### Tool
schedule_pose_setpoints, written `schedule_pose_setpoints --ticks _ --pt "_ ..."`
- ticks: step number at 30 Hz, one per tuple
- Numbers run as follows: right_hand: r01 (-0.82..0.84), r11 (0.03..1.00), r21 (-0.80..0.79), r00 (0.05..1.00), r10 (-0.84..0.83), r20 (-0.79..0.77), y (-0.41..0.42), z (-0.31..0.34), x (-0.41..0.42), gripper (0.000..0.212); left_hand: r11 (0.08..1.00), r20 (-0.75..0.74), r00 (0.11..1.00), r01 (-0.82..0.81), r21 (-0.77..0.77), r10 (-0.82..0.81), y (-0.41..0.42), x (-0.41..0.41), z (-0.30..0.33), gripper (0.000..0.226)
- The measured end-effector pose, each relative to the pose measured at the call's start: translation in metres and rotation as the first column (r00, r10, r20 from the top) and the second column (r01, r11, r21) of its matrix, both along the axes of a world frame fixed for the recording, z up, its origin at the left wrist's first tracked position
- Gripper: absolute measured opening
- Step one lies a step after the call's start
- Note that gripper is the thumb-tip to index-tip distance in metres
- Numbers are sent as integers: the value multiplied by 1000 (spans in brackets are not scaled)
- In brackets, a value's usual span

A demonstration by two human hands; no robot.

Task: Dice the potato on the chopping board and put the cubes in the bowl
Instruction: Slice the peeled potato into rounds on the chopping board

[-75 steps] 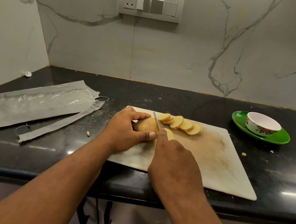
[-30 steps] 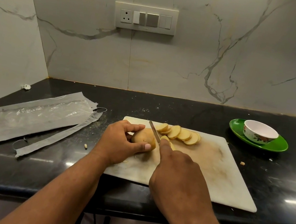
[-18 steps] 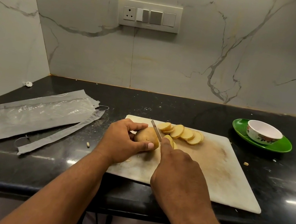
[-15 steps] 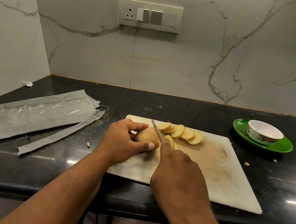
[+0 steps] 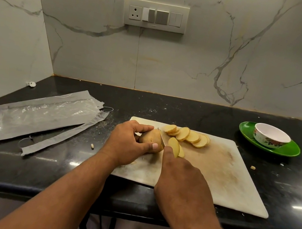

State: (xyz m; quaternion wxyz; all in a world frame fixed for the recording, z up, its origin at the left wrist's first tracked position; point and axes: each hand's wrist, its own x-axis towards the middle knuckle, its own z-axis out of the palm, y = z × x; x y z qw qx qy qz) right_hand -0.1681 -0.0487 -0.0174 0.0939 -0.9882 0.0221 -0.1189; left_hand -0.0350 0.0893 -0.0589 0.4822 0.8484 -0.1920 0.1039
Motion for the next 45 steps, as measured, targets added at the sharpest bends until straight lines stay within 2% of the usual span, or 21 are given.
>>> schedule_pose_setpoints --ticks 5,21,26,33,37,42,45 --pt "15 1000 28 998 -16 64 6 -6 23 48 1000 40 999 -13 27 12 -1 -2 1 58" --pt "-23 1000 15 995 21 99 2 -19 16 48 997 53 998 -24 67 20 -1 -4 2 59" --pt "-13 998 56 996 8 85 2 -14 25 38 997 50 999 -13 74 9 -2 -6 3 59" --pt "-80 995 61 996 82 -41 -14 -9 -7 46 996 20 999 -40 83 38 -2 -7 4 59" --pt "-50 998 31 993 53 -108 -31 -1 -26 59 995 -6 1000 -28 97 29 -2 -8 5 61" --pt "6 997 76 1000 -4 -21 -33 5 -23 68 999 -43 999 -16 29 17 -1 -8 5 63" --pt "20 996 92 999 -24 43 -26 10 -16 67 1000 -45 999 -25 12 26 -1 -9 5 67"
